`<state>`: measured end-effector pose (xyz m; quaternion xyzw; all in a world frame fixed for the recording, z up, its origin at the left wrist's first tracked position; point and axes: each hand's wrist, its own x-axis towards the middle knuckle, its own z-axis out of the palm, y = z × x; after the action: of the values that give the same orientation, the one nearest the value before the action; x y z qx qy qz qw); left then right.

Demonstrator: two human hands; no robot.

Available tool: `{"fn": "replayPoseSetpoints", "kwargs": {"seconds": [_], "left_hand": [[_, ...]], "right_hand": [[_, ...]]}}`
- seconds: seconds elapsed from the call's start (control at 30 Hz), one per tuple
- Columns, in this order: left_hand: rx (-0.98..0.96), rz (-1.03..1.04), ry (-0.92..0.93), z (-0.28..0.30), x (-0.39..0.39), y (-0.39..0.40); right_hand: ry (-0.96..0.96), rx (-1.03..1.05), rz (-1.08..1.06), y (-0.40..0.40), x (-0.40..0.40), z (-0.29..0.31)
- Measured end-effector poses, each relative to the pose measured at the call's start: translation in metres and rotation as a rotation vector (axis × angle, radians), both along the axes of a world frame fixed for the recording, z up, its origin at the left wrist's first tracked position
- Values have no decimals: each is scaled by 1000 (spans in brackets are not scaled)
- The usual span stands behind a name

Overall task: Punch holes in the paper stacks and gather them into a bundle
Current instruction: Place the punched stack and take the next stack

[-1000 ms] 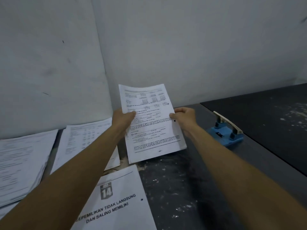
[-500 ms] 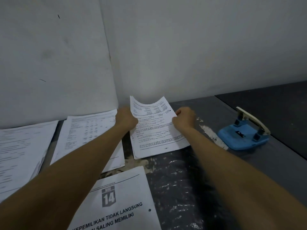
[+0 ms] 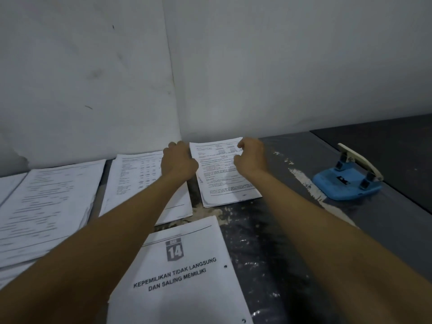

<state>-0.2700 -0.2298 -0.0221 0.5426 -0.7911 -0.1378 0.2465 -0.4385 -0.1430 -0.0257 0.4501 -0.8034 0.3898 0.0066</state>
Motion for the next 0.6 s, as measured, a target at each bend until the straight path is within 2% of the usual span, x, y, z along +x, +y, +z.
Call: {"fn": "replayPoseSetpoints", "kwargs": {"seconds": [0.37,0.6], "left_hand": [[-6,72,92,2,127,37],[117,101,6,-7,174,34]], "right_hand": [[-36,-1,160,20,115,6],[-4,212,267,17,161,-3]]}}
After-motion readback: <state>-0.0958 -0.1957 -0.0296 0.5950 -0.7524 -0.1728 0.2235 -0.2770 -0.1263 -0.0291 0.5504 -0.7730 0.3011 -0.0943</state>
